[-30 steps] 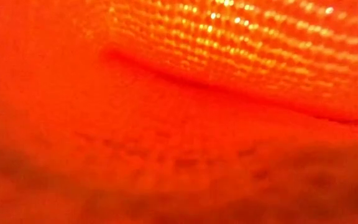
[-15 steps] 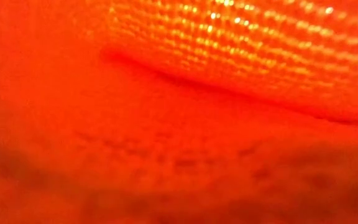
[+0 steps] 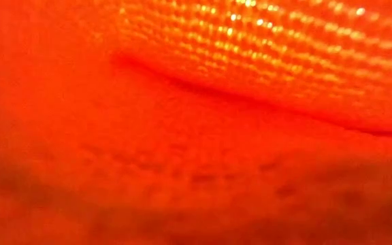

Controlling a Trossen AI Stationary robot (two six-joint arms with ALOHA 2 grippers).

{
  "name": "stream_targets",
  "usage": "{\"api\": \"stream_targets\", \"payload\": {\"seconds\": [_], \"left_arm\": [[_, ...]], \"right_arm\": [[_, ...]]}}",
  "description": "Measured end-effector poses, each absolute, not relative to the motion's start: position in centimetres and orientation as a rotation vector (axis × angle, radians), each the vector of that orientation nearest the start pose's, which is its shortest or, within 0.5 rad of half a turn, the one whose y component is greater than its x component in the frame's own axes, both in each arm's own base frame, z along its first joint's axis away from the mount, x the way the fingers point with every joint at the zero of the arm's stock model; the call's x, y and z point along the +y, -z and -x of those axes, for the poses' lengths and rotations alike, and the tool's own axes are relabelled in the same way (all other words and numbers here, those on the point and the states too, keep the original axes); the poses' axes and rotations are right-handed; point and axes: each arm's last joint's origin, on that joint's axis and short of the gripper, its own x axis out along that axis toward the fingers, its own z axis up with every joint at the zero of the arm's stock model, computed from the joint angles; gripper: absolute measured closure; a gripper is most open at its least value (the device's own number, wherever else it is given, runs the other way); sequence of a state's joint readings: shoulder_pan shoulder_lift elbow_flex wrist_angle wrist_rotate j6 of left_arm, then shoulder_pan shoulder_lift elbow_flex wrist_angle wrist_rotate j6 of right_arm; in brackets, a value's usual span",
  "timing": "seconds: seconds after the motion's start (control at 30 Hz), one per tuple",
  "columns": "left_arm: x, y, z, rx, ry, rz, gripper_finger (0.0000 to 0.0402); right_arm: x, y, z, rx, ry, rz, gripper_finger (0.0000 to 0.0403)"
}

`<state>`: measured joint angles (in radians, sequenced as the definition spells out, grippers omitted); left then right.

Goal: Sort microfiber towel by color & place in baskets
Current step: Put the yellow microfiber towel into the top transparent bin

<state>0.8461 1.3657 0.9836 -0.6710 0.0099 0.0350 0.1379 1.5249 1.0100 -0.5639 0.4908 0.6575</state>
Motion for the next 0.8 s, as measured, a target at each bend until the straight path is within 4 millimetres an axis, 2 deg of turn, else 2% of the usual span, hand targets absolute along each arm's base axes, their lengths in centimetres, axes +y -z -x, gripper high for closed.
{"api": "stream_targets", "payload": {"seconds": [0.23,0.43,0.63,0.8], "left_arm": [[21.1,-20.7,-19.1,1.084,-0.741,0.503,0.0283],[22.2,-17.9,-19.5,1.153,-0.750,0.560,0.0289],[23.1,-16.0,-19.7,1.177,-0.761,0.604,0.0290],[23.3,-15.6,-19.7,1.180,-0.761,0.610,0.0290]], "right_arm": [[2.7,-21.7,-29.4,0.864,0.636,-0.257,0.0245],[2.7,-21.7,-29.4,0.859,0.644,-0.252,0.0245],[2.7,-21.7,-29.4,0.859,0.644,-0.251,0.0245],[2.7,-21.7,-29.4,0.858,0.644,-0.249,0.0245]]}}
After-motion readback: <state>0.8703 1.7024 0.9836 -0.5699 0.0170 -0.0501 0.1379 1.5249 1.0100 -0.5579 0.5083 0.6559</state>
